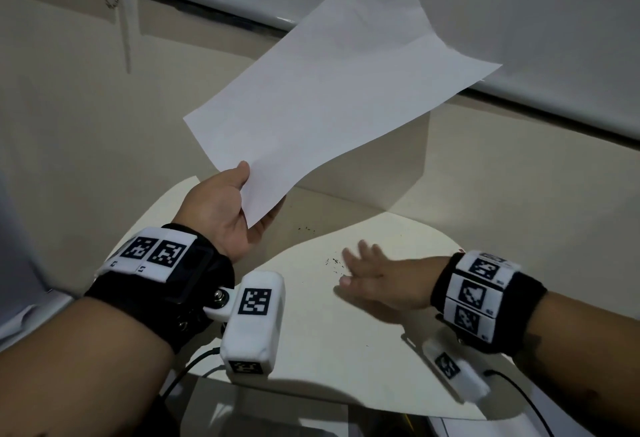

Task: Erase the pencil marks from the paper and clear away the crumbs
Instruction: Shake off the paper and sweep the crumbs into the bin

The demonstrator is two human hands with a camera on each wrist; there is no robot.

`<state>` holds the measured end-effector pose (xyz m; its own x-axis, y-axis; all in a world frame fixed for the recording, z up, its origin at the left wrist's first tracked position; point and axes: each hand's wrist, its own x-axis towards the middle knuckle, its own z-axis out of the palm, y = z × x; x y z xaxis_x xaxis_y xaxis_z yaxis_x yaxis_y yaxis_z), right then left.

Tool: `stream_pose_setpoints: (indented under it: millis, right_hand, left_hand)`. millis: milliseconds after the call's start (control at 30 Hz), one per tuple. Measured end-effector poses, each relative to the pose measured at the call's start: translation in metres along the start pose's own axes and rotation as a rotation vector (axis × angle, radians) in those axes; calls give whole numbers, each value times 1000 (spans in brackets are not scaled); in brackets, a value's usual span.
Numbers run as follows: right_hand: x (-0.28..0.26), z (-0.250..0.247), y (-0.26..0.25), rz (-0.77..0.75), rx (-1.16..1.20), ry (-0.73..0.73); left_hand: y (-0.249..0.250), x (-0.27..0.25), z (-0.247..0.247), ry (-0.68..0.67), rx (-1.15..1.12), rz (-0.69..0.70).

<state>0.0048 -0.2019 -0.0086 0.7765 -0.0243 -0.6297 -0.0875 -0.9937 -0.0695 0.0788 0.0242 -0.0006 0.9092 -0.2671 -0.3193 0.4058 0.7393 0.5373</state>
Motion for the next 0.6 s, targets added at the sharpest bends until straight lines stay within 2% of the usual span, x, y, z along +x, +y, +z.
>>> stream_pose_setpoints:
  millis: [67, 133, 167, 267, 300, 367, 433, 467, 533, 600]
  right_hand:
    - [-13, -6, -4, -111, 110, 28]
    - [-7, -19, 6, -119, 163, 196]
    - [-4, -27, 13, -66, 170, 229]
    - [14, -29, 26, 178, 23, 129]
    - [17, -23, 26, 191, -9, 110]
    - [10, -9, 17, 91, -30, 61]
    - [-7, 0, 6, -68, 96, -34]
    - [-11, -2, 4, -98, 193, -36]
    - [-9, -8, 7, -76, 283, 123]
    - [11, -16, 33, 116, 237, 268]
  left_hand:
    - [0, -1, 1, -8, -3, -2]
    - [0, -2, 3, -10, -4, 0]
    - [-1, -3, 3, -7, -4, 2]
    - [1, -5, 3, 4, -9, 21]
    - [2, -6, 3, 6, -8, 28]
    - [5, -6, 2, 8, -6, 35]
    - [5, -5, 2, 11, -9, 35]
    - [4, -4, 2, 12, -6, 34]
    - [2, -4, 2, 6, 9, 26]
    - [0, -4, 2, 2, 21, 14]
